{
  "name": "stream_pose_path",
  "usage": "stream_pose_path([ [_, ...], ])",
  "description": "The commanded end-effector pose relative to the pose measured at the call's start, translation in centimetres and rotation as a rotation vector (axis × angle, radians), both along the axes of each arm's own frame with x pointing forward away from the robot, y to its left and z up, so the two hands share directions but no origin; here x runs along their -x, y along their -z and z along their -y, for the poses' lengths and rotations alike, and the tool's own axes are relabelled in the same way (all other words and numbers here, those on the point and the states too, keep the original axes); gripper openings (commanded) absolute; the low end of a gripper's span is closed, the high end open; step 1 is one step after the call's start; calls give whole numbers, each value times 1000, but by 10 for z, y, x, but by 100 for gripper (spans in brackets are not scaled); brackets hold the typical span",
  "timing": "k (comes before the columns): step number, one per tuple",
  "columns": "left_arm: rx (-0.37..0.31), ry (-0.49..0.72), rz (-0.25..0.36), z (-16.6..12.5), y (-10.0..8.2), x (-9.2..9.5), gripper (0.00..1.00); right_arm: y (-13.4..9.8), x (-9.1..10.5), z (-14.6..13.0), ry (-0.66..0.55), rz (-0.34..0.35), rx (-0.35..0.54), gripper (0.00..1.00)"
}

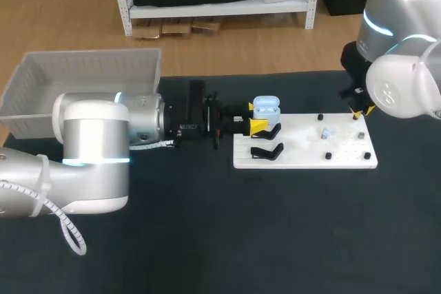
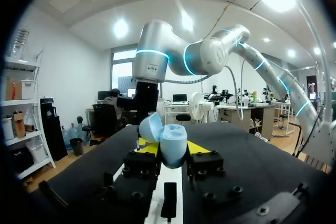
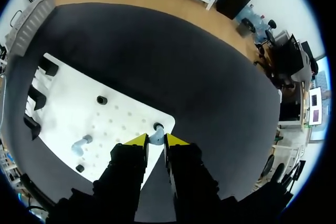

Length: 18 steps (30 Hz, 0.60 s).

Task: Pick up each earbud case from the left stands, insert the matching earbuds, close the lid, and place the case in the box.

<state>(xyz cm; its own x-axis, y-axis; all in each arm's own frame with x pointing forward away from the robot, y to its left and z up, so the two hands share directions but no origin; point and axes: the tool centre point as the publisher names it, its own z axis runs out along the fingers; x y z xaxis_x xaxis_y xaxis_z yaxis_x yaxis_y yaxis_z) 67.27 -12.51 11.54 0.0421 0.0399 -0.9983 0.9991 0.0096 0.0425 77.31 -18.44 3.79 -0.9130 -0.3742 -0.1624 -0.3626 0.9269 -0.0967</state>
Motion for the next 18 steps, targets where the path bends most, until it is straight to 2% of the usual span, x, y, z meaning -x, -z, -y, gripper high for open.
stream_pose_path([
  [1,3,-2,2,0,1,0,0,-23,15,1,5,40,17,0],
  [4,3,-2,2,0,1,0,0,-42,24,0,2,55,35,0],
  [9,3,-2,2,0,1,0,0,-85,51,-6,55,76,74,0],
  [12,3,-2,2,0,1,0,0,-113,68,-18,108,94,51,0],
  [18,3,-2,2,0,1,0,0,-153,100,-45,185,61,-3,0],
])
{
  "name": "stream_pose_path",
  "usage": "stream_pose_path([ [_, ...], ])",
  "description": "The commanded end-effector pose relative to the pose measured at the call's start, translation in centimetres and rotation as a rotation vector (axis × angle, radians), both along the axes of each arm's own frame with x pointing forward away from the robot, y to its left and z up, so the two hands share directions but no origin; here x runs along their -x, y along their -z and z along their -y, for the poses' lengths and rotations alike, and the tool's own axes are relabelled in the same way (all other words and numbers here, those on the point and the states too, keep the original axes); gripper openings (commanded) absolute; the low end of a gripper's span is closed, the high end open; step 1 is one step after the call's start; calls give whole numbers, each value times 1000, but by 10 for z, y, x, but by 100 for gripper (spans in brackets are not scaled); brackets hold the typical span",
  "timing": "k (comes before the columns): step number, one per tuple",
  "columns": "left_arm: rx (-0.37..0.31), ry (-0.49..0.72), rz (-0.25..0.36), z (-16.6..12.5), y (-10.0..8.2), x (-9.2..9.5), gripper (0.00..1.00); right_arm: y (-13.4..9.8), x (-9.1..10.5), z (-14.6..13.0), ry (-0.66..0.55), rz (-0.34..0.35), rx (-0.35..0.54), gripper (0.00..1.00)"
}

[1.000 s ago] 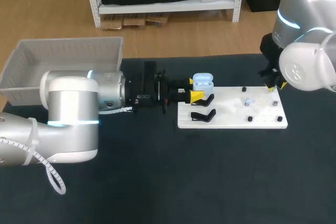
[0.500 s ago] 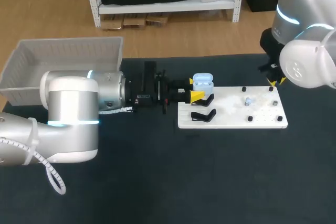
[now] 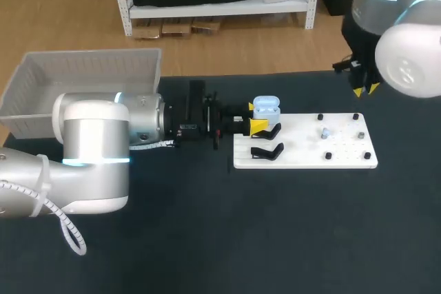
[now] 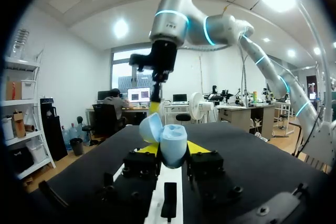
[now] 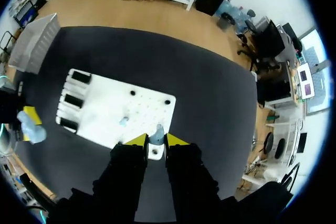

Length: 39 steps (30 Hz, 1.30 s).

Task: Pick up each earbud case from the left stands, insert the matching earbuds, close the lid, and place the case in the box.

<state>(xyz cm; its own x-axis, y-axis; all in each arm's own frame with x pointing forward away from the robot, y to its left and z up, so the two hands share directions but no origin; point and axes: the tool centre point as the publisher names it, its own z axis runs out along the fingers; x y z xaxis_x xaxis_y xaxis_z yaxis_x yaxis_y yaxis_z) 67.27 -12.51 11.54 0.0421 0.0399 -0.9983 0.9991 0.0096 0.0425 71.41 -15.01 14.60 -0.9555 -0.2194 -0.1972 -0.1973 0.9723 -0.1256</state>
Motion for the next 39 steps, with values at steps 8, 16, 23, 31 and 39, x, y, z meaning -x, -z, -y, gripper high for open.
stream_pose_path([
  [8,3,-2,2,0,1,0,0,-58,71,-40,0,-6,-55,0],
  [16,3,-2,2,0,1,0,0,-58,71,-40,0,-6,-55,0],
  [23,3,-2,2,0,1,0,0,-60,75,-52,125,26,-104,0],
  [31,3,-2,2,0,1,0,0,-55,83,-103,407,-29,-159,0],
  [39,3,-2,2,0,1,0,0,-50,86,-142,394,-83,-160,0],
])
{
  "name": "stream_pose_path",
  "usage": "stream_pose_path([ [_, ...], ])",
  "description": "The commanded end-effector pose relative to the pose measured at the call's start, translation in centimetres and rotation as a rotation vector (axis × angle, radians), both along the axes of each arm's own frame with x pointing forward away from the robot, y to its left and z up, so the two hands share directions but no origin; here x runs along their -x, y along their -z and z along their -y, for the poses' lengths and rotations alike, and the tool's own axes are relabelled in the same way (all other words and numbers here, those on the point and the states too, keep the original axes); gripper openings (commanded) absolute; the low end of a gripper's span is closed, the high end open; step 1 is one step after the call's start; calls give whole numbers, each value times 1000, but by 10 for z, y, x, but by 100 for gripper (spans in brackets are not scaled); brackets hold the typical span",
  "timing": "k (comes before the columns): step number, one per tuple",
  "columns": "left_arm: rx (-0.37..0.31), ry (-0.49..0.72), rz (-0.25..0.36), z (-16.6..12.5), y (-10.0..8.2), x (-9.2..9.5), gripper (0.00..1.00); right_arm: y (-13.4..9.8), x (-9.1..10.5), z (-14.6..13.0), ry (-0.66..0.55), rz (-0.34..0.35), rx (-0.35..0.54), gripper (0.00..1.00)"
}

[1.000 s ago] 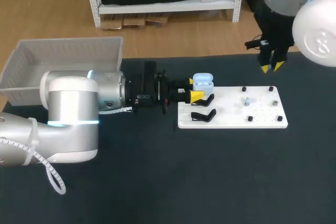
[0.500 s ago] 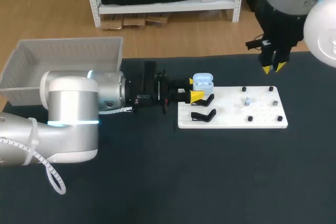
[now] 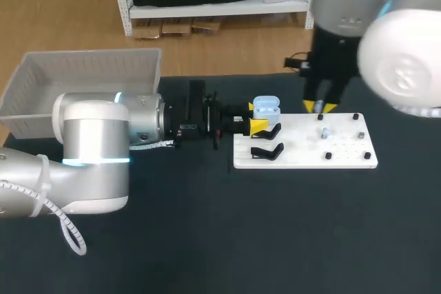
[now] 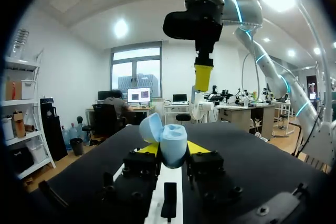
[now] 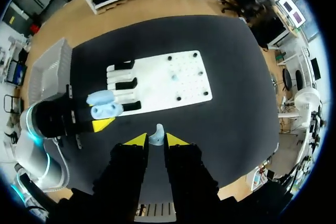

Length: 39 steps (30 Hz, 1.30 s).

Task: Pick up each earbud case from the left stands, insert the matching earbuds, close the lid, and place the case in the box.

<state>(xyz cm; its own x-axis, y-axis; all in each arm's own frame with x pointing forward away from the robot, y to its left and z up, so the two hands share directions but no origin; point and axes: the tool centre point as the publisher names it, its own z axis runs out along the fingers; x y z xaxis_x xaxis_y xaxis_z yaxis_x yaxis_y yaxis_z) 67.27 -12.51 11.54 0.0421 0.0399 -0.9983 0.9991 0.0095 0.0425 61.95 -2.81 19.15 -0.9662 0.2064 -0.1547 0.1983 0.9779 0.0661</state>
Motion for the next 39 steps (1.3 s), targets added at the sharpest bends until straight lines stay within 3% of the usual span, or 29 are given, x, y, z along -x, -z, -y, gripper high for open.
stream_pose_path([
  [1,3,-2,2,0,1,0,0,-5,-8,-23,-21,-55,21,0],
  [3,3,-2,2,0,1,0,0,-5,-5,-27,-43,-81,9,0],
  [19,3,-2,2,0,1,0,0,-5,-5,-27,-43,-81,9,0],
  [26,3,-2,2,0,1,0,0,-11,-15,-42,92,-3,-40,0],
  [39,3,-2,2,0,1,0,0,-7,-23,-58,215,-77,-52,0],
])
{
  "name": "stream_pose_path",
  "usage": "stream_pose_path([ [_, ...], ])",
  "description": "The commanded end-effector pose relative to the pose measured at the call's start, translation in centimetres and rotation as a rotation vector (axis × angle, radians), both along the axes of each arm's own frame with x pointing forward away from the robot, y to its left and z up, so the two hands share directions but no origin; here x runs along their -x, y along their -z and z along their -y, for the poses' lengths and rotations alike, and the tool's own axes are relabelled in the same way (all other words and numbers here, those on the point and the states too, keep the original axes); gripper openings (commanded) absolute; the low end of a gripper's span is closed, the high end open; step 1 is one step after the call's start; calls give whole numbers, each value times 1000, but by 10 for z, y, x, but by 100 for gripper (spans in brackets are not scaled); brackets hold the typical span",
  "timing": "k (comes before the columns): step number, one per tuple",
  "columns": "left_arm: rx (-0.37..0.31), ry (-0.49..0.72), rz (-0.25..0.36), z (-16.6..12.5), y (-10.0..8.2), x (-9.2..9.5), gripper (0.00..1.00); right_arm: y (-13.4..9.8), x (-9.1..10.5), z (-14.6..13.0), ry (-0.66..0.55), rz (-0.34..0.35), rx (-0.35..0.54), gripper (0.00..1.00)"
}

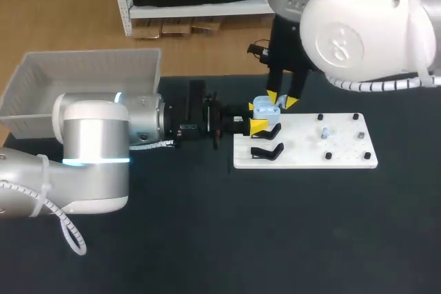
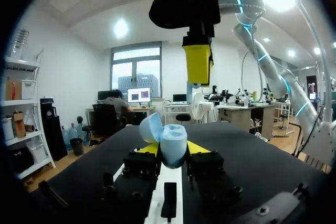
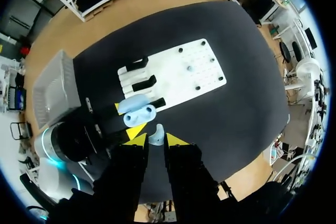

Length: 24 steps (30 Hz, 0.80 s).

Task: Pick up each earbud case from the left stands, insert the matching earbuds, close the lid, and place the case in the box.

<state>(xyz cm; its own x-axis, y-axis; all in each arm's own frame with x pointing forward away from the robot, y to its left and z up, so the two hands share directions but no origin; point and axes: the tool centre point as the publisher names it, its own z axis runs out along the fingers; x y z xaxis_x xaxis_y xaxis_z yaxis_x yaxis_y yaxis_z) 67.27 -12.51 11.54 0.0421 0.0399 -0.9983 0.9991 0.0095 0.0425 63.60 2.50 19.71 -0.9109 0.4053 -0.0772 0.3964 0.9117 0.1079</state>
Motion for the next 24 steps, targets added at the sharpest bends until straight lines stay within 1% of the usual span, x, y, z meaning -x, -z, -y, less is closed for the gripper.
stream_pose_path([
  [1,3,-2,2,0,1,0,0,-1,-7,-6,27,-29,15,0],
  [7,3,-2,2,0,1,0,0,5,-9,-9,59,-44,56,0],
  [15,3,-2,2,0,1,0,0,5,-10,-11,68,-27,56,0],
  [24,3,-2,2,0,1,0,0,11,-12,-15,77,-26,68,0],
])
